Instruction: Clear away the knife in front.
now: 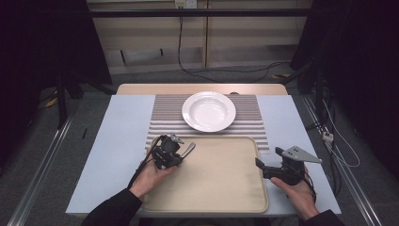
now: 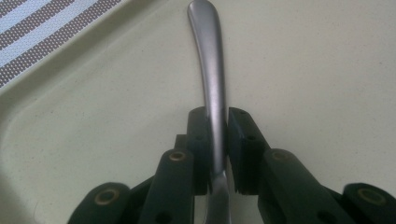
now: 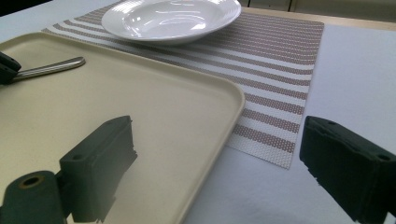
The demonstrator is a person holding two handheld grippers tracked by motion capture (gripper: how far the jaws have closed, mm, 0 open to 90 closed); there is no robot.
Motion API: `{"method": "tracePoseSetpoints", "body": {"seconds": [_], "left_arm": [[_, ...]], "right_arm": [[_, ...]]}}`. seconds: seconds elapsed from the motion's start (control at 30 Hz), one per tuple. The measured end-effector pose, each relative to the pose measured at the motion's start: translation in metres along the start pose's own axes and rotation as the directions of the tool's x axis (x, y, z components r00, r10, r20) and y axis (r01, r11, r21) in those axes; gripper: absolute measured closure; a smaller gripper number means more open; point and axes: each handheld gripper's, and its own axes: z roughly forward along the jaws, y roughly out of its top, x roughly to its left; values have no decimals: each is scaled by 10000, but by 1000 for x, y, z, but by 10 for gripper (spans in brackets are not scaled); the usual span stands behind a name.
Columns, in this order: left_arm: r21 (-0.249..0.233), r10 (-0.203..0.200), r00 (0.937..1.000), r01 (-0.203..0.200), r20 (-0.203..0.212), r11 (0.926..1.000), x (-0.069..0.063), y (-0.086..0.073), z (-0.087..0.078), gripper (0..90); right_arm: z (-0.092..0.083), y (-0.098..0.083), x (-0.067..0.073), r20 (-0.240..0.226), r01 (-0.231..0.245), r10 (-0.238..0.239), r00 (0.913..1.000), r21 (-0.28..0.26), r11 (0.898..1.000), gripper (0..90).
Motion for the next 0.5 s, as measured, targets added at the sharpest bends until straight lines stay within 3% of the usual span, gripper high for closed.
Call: {"method": "tracePoseSetpoints", "body": {"seconds": [0.5], "left_arm": [[-38, -593, 9978, 595, 300, 9982, 1, -7, -3, 789]], "right_arm": [[2, 0, 0, -113, 42, -41, 9999, 55, 10000, 101]]}}
